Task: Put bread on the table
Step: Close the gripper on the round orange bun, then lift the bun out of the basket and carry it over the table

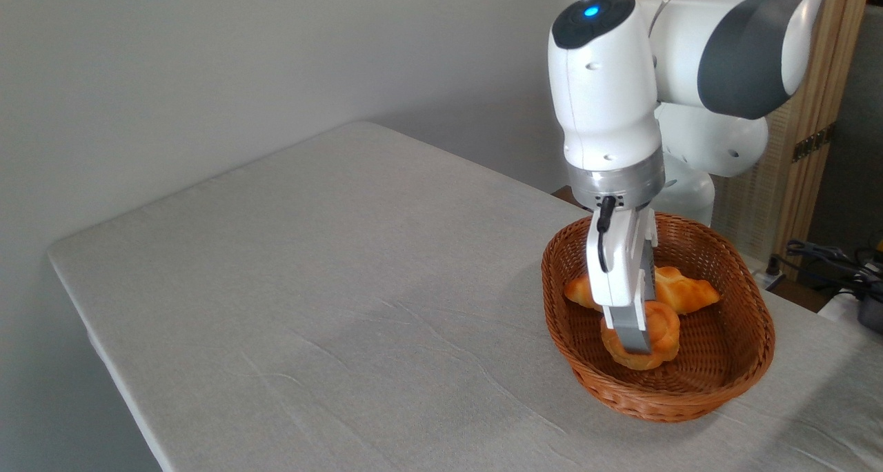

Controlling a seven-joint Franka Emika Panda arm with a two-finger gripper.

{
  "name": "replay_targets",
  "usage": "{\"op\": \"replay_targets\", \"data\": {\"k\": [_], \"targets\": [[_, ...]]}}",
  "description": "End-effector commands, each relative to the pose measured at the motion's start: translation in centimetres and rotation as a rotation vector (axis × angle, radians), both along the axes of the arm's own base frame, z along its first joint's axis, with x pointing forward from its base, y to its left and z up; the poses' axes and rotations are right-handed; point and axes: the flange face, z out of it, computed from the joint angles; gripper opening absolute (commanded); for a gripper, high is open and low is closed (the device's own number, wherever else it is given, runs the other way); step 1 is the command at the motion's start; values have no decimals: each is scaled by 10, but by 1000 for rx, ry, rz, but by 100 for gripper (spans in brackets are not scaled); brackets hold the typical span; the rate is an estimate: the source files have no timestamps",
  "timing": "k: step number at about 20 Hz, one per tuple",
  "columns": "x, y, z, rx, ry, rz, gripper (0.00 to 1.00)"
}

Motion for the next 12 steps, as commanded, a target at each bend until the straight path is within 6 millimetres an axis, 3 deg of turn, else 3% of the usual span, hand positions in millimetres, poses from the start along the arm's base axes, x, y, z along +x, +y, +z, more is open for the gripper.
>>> {"op": "replay_targets", "data": {"k": [1,3,8,10,12], "targets": [[13,-11,37,-7,-9,-16,7],[22,-21,57,-13,1,-14,2],[44,-38,97,14,28,7,2],[64,-49,113,-11,21,71,2],[94,-81,129,-12,-13,175,2]]}}
